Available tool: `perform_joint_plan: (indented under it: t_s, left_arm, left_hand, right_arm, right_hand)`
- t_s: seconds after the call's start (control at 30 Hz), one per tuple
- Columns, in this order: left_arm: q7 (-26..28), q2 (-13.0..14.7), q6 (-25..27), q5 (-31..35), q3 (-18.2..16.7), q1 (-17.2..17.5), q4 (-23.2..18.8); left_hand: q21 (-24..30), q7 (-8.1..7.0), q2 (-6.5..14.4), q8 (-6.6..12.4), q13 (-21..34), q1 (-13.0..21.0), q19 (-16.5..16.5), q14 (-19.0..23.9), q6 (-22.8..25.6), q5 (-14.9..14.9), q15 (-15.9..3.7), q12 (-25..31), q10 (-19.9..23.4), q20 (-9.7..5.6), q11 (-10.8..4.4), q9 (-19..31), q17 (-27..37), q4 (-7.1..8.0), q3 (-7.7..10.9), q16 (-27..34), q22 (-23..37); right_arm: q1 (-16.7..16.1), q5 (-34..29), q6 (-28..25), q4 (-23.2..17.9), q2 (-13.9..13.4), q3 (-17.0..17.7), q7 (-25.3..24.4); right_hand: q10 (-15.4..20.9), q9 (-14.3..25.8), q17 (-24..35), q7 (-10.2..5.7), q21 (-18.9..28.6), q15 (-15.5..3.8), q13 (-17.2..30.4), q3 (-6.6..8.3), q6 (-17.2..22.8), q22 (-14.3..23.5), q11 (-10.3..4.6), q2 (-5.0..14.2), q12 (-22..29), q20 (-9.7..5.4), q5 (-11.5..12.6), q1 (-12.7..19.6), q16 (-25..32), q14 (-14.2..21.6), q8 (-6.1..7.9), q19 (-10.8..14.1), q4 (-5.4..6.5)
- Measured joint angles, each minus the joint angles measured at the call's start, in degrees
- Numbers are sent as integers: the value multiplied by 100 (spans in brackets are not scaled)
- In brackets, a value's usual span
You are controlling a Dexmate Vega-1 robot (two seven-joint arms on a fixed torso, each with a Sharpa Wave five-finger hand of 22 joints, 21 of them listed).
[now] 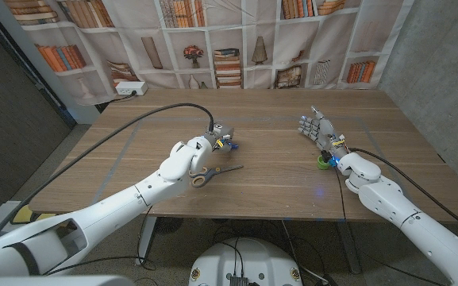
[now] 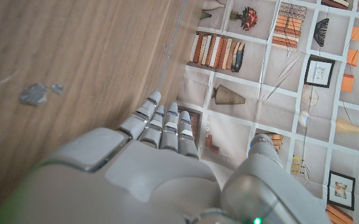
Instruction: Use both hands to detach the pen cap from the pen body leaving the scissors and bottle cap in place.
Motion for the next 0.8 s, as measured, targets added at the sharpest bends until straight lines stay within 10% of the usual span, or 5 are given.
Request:
perform_joint_plan:
  t_s: [0.8]
  left_arm:
    - [1181, -139, 55, -1619, -408, 392, -302]
  left_hand:
    - [11, -174, 53, 7, 1065, 24, 382, 576, 333, -42, -139, 195, 44, -10, -69, 51, 66, -30, 75, 103, 1]
  right_arm:
    - [-393, -134, 453, -398, 20, 221, -363]
  right_hand:
    - [30, 0, 0, 0, 0, 23, 0, 0, 0, 0, -30, 0, 0, 0, 0, 0, 0, 25, 0, 0, 0]
